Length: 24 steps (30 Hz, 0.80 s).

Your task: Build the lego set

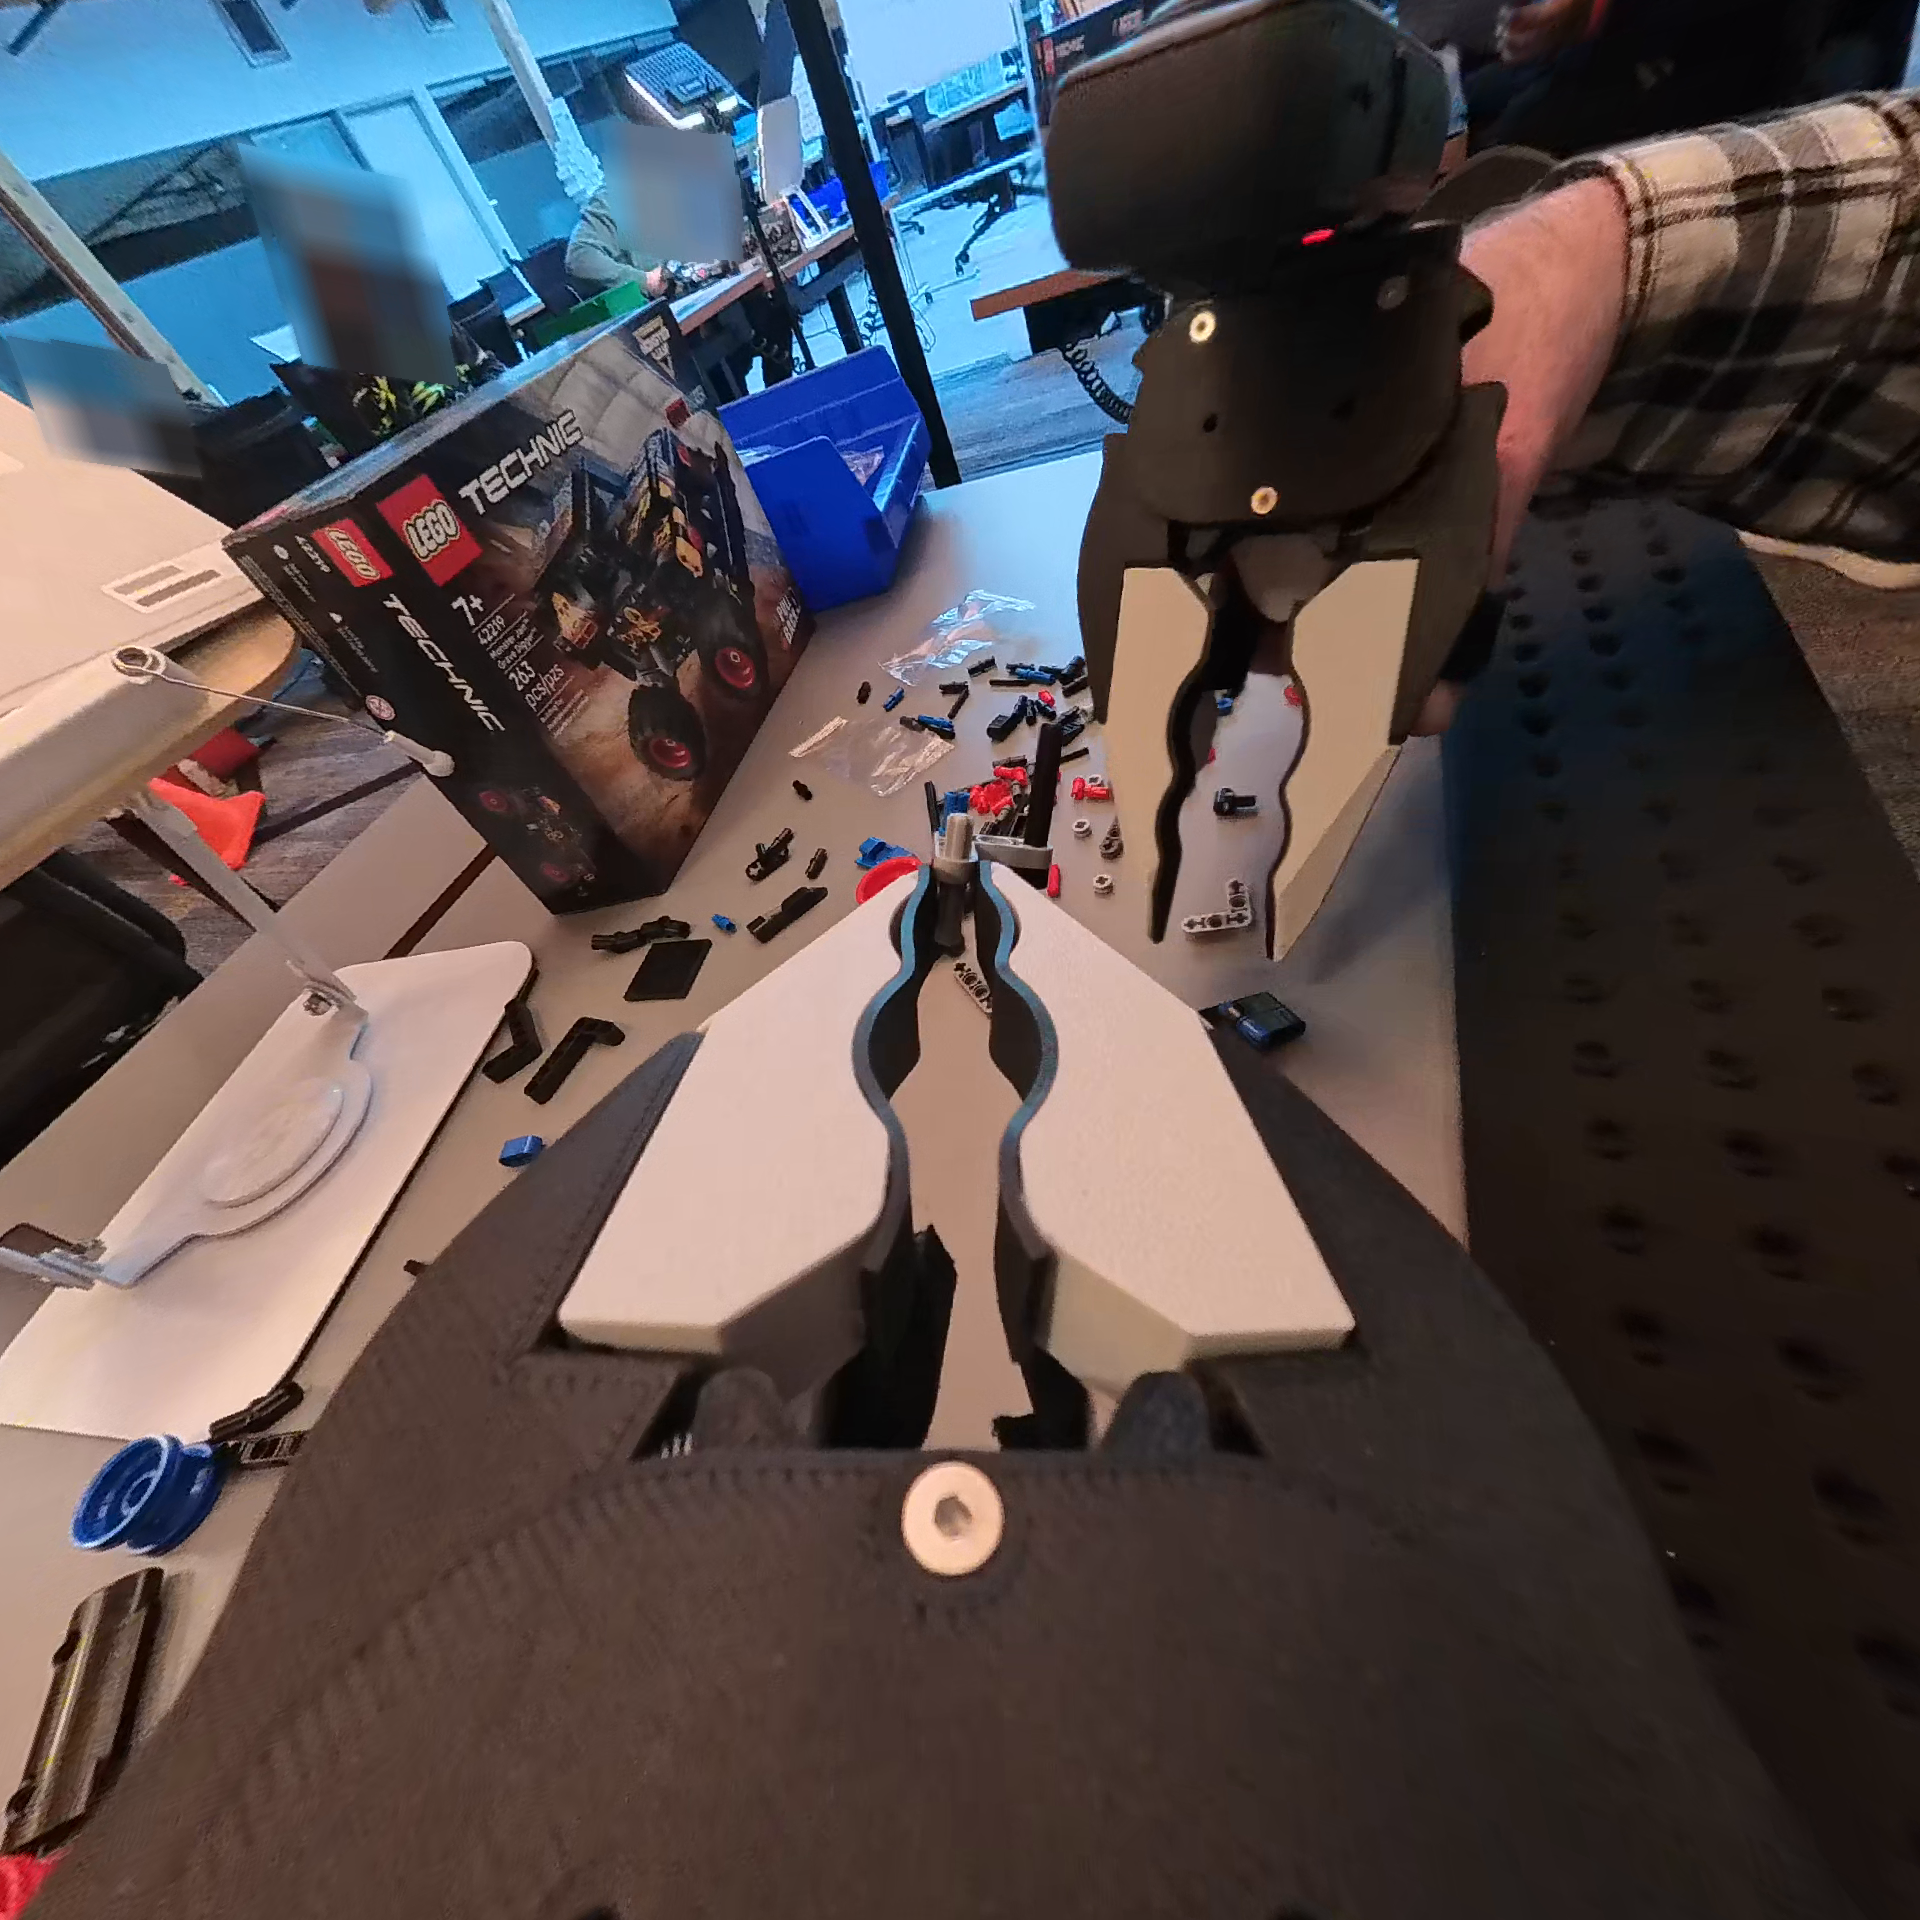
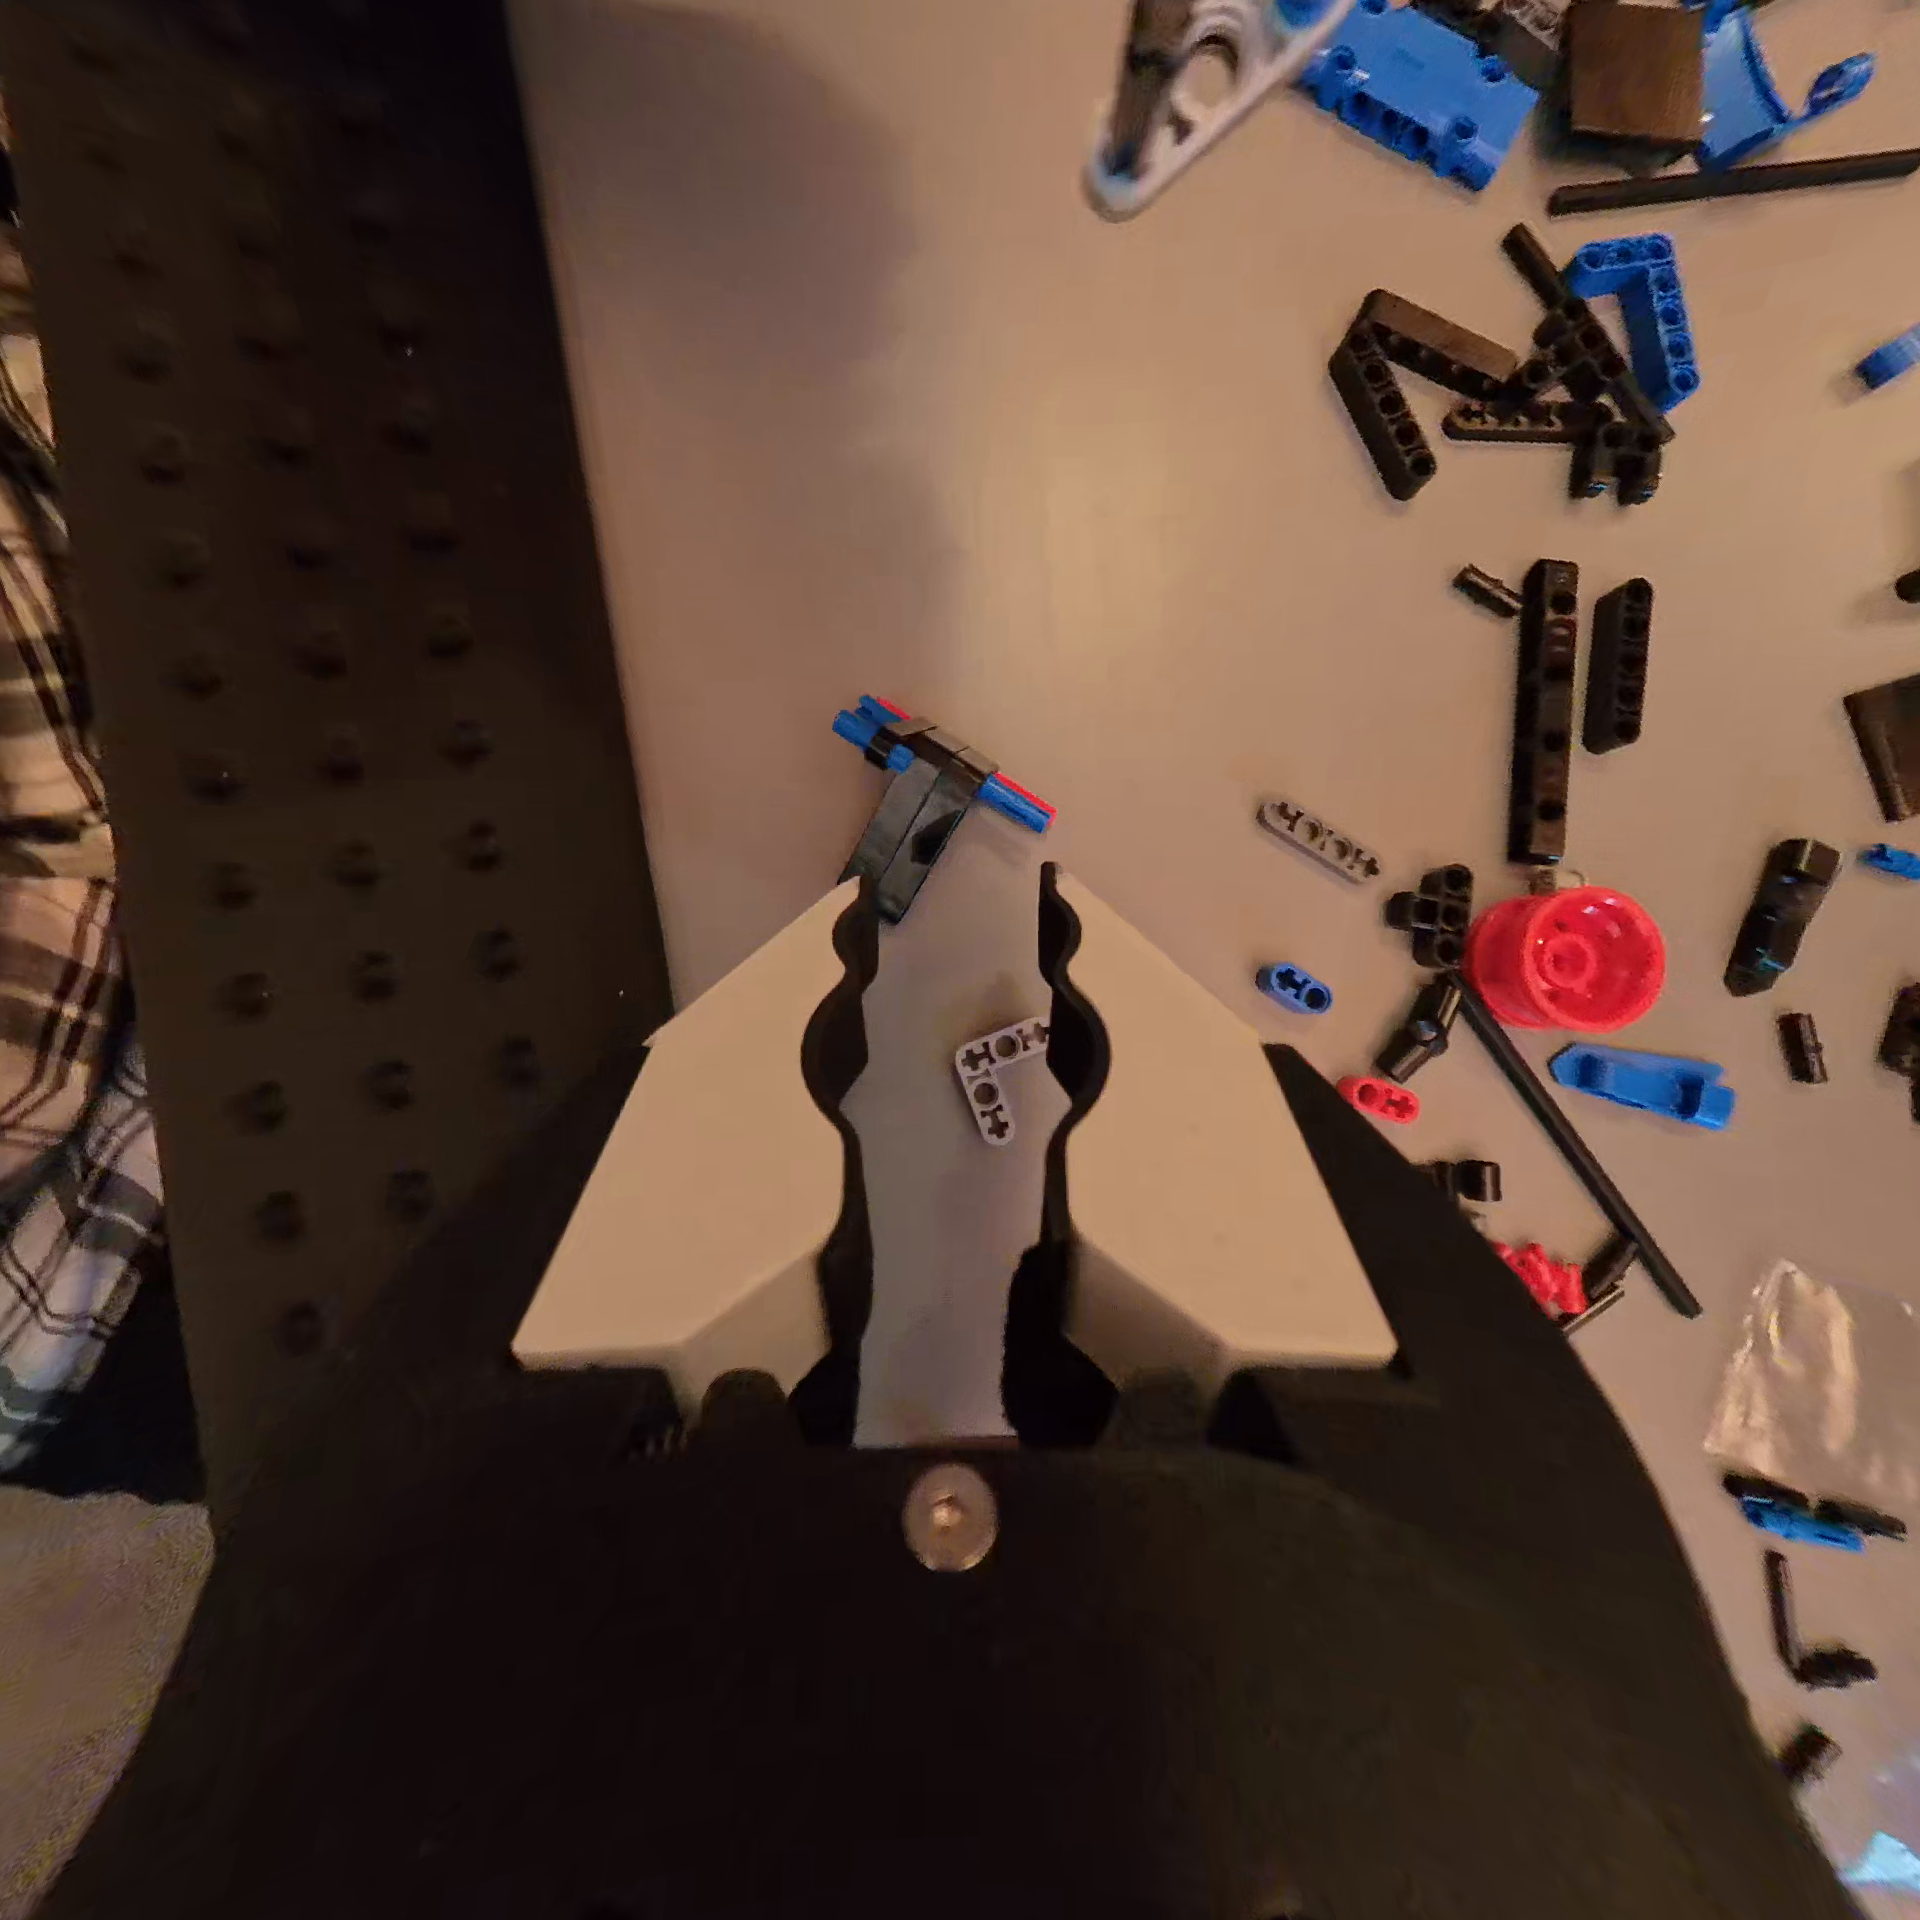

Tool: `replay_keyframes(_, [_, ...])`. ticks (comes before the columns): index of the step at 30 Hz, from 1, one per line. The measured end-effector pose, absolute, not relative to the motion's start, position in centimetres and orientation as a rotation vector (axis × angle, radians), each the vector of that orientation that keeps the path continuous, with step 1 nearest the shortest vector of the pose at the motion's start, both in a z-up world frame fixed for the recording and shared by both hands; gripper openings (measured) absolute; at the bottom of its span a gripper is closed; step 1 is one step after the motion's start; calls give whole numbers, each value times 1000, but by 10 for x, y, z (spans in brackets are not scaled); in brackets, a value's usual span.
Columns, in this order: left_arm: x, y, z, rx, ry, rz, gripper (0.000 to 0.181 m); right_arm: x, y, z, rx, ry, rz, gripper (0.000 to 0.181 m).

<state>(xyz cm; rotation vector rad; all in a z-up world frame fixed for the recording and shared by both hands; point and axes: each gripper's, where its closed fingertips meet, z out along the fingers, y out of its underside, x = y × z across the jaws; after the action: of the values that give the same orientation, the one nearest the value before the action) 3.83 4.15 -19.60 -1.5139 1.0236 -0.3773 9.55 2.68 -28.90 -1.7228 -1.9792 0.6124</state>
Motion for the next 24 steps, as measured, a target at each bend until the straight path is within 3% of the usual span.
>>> replay_keyframes(9, [37, 43, -197, -1520, 1021, -378, 4, 85, 20, -310, -1824, -2033, 596, 26])
replay_keyframes(12, [37, 43, -197, -1519, 1021, -376, 4, 82, 22, -316, -1887, -1976, 635, 8])
replay_keyframes(14, [37, 43, -196, -1517, 1016, -375, 4, 78, 14, -314, -1904, -1956, 709, 5])
replay_keyframes(24, [34, 44, -193, -1514, 1002, -375, 4, 67, 26, -294, -1704, -2022, 559, 27])
